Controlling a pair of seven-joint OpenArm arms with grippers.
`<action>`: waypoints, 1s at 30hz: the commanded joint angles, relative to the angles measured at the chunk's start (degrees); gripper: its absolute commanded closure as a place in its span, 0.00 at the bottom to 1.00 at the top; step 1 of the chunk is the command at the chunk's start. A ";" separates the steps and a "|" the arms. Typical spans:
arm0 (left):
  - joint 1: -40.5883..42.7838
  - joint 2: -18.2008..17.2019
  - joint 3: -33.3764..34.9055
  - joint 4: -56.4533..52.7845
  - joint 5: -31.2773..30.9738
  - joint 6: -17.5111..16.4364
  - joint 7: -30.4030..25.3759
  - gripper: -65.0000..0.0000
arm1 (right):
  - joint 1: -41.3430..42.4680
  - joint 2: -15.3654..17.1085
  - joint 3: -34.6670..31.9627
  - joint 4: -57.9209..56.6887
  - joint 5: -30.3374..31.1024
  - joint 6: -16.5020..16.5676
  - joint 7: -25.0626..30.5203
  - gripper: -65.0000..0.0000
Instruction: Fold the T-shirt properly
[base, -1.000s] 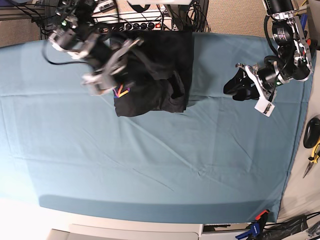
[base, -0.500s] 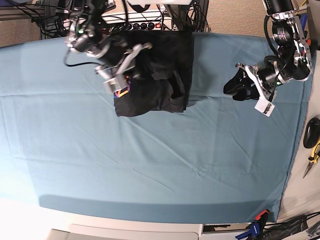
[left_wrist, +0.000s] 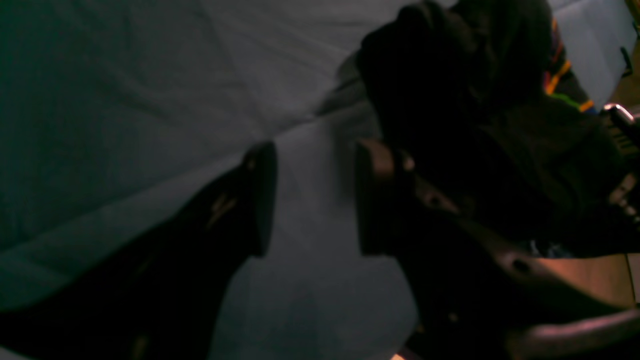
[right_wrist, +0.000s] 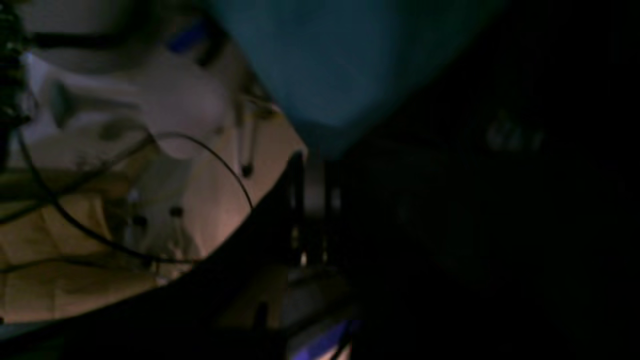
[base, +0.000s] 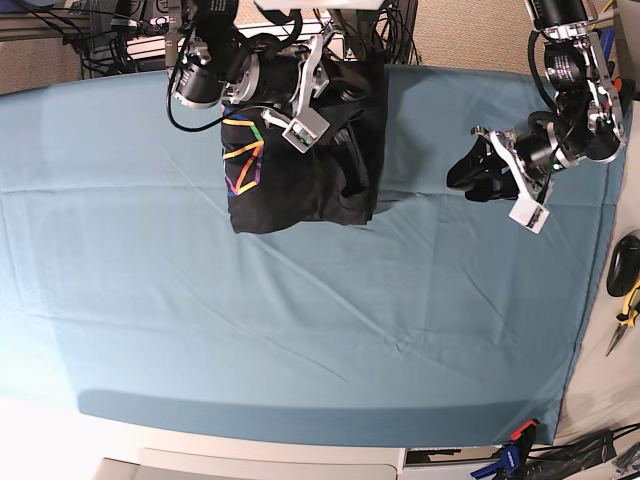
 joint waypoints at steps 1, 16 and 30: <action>-0.57 -0.66 -0.22 0.94 -1.20 -0.30 -1.31 0.60 | 0.31 -0.02 -0.07 1.57 1.51 0.69 1.03 1.00; -0.57 -0.66 -0.22 0.94 -0.61 -0.30 -1.29 0.60 | 15.26 1.81 25.18 -8.24 -13.53 -6.73 17.40 0.55; -0.39 -0.63 -0.22 0.83 0.72 -0.30 -1.29 0.60 | 24.22 3.15 24.22 -28.92 -1.38 -7.69 7.96 0.39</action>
